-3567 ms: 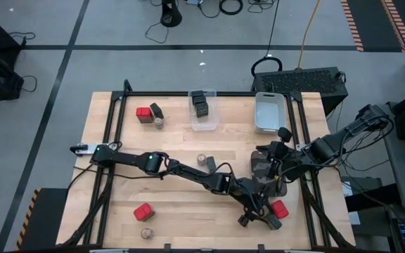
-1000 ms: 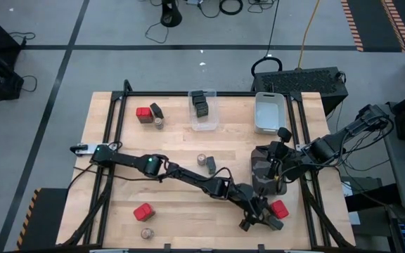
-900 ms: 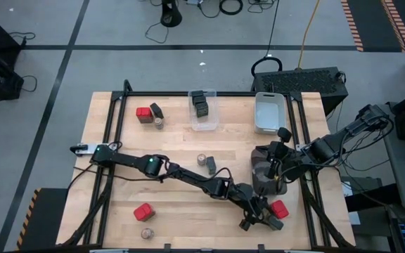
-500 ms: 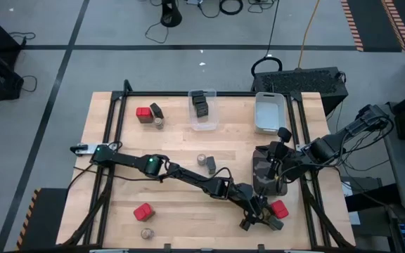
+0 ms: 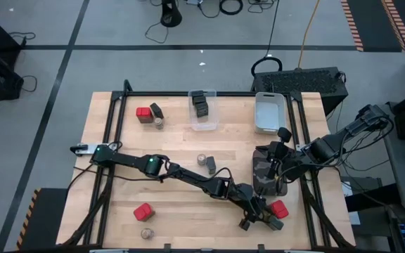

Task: Sort spices by type
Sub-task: Put the black seasoning can into the transparent bin

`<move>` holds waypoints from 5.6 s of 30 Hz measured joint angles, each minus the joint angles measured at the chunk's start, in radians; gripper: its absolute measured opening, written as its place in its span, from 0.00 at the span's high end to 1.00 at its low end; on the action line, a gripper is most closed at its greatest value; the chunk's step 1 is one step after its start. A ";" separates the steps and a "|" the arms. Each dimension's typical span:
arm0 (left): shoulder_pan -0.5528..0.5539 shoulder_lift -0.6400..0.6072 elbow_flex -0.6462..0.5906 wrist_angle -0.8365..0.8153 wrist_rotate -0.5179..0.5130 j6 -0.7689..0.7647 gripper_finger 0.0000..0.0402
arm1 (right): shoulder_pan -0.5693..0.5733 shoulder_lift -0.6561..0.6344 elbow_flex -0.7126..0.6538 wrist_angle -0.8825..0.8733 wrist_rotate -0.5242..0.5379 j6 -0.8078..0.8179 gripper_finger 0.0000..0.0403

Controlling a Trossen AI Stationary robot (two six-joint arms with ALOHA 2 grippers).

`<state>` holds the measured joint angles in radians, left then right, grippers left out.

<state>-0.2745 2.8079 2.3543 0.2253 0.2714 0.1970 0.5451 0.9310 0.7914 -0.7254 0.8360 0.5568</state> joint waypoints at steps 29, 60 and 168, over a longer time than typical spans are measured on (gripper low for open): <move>0.008 0.000 0.000 0.005 0.015 0.000 0.68 | 0.000 0.000 0.000 -0.002 0.000 0.000 1.00; 0.039 -0.192 0.002 -0.315 0.202 0.020 0.68 | 0.000 0.000 0.000 -0.019 -0.001 0.001 1.00; 0.700 -0.985 -1.635 0.516 -0.378 -0.148 0.61 | 0.024 0.058 0.000 -0.019 0.027 0.079 1.00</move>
<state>0.4259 1.8233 0.7197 0.7413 -0.1063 0.0494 0.5690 0.9890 0.7910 -0.7448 0.8635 0.6357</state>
